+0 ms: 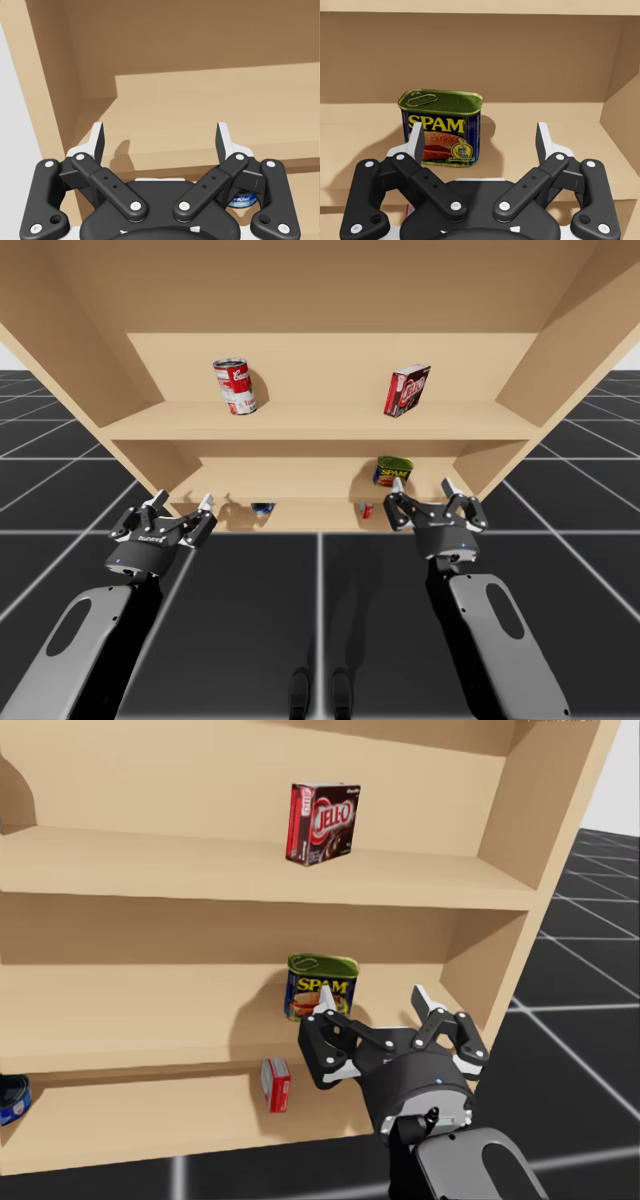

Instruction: Find the potted meat can on the shelf and bring it to me.

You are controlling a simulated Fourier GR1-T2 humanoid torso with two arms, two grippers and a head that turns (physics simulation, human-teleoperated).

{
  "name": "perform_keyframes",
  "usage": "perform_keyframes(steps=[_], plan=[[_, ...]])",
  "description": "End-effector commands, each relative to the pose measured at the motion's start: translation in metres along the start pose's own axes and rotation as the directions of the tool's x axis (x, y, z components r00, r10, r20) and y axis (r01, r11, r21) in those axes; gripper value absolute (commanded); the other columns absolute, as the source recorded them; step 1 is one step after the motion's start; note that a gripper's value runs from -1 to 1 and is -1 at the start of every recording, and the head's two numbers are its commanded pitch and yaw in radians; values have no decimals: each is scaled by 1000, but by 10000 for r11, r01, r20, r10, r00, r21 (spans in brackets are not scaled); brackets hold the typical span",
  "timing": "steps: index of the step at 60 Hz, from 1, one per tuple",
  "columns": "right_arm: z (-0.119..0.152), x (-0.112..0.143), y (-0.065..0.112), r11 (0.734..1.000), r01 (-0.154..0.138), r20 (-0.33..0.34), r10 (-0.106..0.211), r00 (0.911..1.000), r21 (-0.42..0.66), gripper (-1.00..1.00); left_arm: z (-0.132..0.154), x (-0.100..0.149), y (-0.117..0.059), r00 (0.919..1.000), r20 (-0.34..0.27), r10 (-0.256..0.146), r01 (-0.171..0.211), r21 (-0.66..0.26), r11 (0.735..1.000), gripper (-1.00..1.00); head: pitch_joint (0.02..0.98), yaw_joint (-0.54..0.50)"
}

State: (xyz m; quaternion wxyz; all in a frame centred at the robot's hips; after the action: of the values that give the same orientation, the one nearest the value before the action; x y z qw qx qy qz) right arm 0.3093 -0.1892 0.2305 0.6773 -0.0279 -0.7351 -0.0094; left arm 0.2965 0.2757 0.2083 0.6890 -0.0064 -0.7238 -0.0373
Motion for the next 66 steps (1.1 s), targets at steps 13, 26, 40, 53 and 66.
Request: perform_keyframes(steps=[13,26,40,53,66], plan=[[-16,9,37,9997,-96,-574,82,9983,-243,-1000,0,1,2,10000,39,40,-40,101,9999,-1000,498,-281],[-35,4,45,9985,-244,-802,204,9966,-488,-1000,1,2,4,10000,84,49,-50,115,9999,-1000,502,-276],[-54,-6,48,9949,-574,-1208,471,9916,-834,-1000,1,1,4,10000,82,27,-28,105,9999,-1000,509,-277],[-71,-14,46,9923,-653,-1441,498,9883,-1051,-1000,1,1,3,10000,71,15,-16,84,10000,-1000,511,-277],[-87,-22,47,9894,-1032,-1483,874,9851,-1024,-1000,0,1,2,10000,71,12,-13,52,10000,-1000,513,-273]])
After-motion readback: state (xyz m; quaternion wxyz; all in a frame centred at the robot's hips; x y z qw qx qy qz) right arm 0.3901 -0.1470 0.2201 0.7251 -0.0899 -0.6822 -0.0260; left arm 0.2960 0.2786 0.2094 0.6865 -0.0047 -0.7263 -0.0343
